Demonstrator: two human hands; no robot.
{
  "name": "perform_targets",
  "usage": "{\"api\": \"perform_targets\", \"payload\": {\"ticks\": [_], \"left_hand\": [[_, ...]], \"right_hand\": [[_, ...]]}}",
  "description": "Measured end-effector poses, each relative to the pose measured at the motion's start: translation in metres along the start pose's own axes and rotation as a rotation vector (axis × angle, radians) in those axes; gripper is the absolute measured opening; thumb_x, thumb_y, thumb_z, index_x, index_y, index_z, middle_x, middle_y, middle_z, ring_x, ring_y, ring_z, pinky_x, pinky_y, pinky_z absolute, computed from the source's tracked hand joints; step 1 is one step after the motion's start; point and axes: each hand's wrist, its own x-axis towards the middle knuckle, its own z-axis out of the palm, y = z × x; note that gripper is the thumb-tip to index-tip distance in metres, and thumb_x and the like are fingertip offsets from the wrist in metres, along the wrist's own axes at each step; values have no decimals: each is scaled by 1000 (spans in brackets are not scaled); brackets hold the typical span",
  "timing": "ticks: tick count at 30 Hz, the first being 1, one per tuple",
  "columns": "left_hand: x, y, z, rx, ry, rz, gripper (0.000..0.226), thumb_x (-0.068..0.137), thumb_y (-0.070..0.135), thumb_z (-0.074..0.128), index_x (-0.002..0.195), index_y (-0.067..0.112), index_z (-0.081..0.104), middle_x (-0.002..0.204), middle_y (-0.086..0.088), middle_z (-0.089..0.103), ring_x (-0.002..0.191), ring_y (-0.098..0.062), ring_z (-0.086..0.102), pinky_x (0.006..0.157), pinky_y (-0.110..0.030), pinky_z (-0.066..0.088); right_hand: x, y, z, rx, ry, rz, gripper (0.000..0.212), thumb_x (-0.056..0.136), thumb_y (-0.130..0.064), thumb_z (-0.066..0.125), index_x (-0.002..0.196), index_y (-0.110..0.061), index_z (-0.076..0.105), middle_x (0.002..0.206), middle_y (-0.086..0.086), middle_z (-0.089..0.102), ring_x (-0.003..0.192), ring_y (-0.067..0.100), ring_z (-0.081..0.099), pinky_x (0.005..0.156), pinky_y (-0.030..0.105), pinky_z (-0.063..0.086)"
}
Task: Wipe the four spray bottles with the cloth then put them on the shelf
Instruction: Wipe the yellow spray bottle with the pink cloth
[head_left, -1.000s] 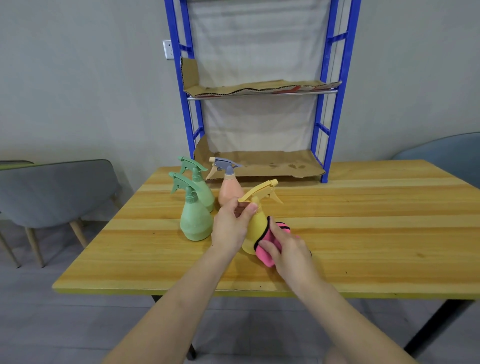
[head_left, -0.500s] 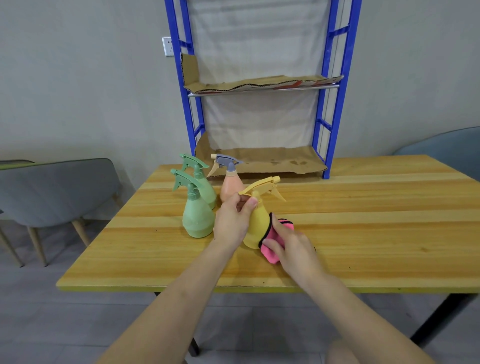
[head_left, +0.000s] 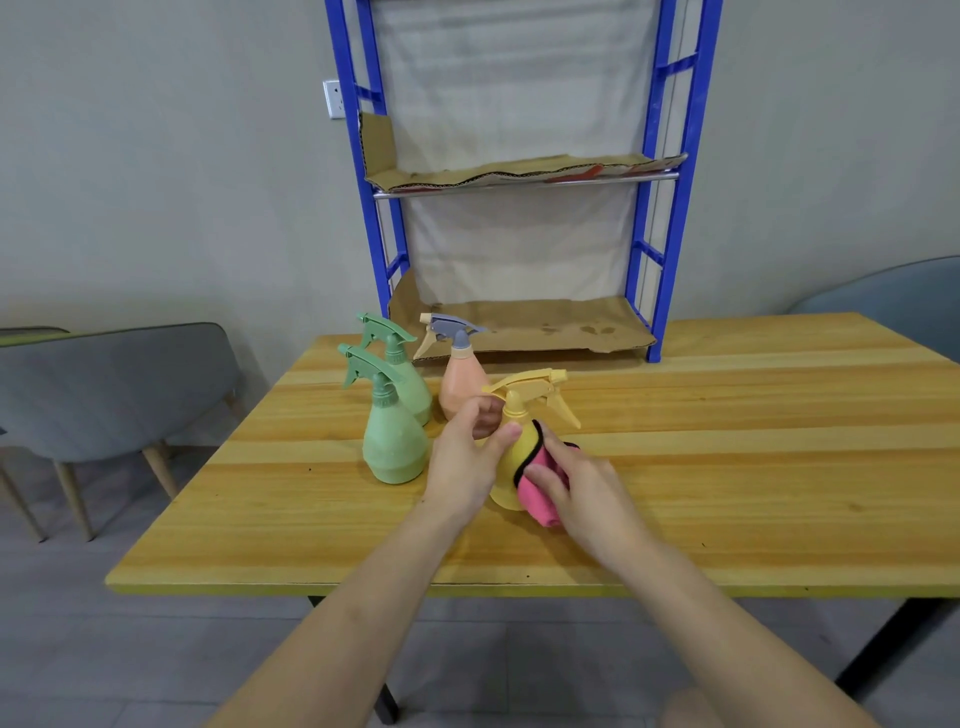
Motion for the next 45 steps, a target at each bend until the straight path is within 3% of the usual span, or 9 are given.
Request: {"api": "perform_targets", "payload": {"ticks": [9,16,20,25,33,36,41,43,45], "left_hand": [[-3,0,3,149,60,87,27,97,27,70,123,21,63,119,5,61,102,-6,61,96,-33,53],[-4,0,3,184,47,98,29,100,27,66,127,21,63,122,7,63,101,4,59,95,-27,54],[-2,-1,4,172,55,93,31,99,28,67,129,20,63,124,7,63,99,2,59,95,-28,53],[-10,-2,2,56,55,18,29,99,28,67,128,24,64,123,14,68,107,-3,64,97,-30,54],[-17,-10,3,44,67,63,26,97,26,70,123,27,65,118,11,66,111,-2,61,99,-25,49],[-19,-12,4,79,89,86,29,97,26,70,125,25,66,117,8,62,106,0,60,93,-19,48],[-20,-9,3,86,87,65,33,97,28,70,129,27,63,120,11,63,107,1,61,93,-22,51],[-26,-8,3,29,97,14,34,96,30,71,129,30,61,119,17,65,109,0,62,95,-25,51],[-31,-9,3,-20,90,-3,30,96,30,71,125,31,62,118,19,68,113,1,61,99,-28,51]], "right_hand": [[-8,-3,-5,27,-31,-27,67,104,-39,57,163,-32,25,141,2,63,124,26,58,101,37,47],[0,-11,-3,45,-32,-100,58,111,-35,37,164,-36,14,161,-7,42,141,16,47,106,25,39],[16,-10,-8,55,-118,-59,52,111,-44,26,163,-35,21,161,-6,43,144,20,45,118,38,37],[8,-4,-5,147,-113,-27,49,107,-49,39,155,-43,29,118,-4,69,107,20,66,92,42,54],[1,1,-5,330,-32,-63,36,100,-41,61,136,-44,55,105,-8,71,95,18,66,84,45,56],[4,-4,-6,314,-26,-10,16,103,-37,58,114,-32,69,89,-5,72,83,19,65,77,44,56],[8,-3,-7,244,-49,40,30,107,-39,48,82,-36,64,66,-13,65,64,8,59,64,30,45],[5,-1,-9,211,-87,25,23,107,-40,48,102,-49,68,80,-27,68,73,0,61,68,23,46],[-2,0,-12,173,-95,-19,35,106,-41,51,140,-44,59,118,-29,66,103,-2,62,85,20,50]]}}
